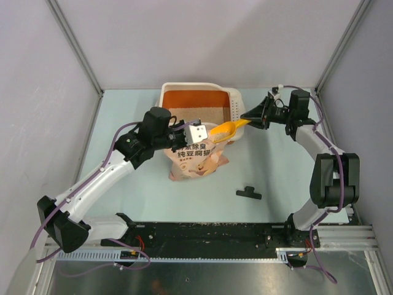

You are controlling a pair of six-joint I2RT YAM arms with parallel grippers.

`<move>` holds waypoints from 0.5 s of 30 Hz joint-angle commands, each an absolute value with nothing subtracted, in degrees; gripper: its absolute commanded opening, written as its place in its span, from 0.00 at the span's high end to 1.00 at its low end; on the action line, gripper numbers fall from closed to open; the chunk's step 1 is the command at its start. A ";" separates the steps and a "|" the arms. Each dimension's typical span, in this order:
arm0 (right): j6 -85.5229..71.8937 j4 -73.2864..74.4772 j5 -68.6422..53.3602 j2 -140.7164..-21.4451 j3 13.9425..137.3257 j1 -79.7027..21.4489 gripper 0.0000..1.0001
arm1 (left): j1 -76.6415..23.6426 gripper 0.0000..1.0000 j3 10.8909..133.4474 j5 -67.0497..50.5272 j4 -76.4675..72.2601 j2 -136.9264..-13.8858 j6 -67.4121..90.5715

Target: Fill the litter box with clean litter

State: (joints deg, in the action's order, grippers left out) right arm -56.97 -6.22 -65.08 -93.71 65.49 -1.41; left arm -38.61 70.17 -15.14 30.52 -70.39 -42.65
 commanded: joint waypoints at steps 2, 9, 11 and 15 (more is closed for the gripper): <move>-57.21 -7.03 -67.24 -91.58 68.90 1.47 1.00 | -38.76 1.00 70.14 -14.24 28.65 -68.12 -44.56; -56.95 -6.33 -67.59 -93.69 73.81 3.16 1.00 | -38.85 1.00 70.05 -13.62 28.56 -68.55 -45.96; -56.95 -5.98 -67.68 -94.39 75.40 3.43 1.00 | -38.76 1.00 69.96 -13.71 28.65 -68.82 -46.05; -57.48 -7.11 -66.98 -97.02 79.45 4.31 1.00 | -38.85 1.00 70.22 -14.15 28.65 -69.34 -45.35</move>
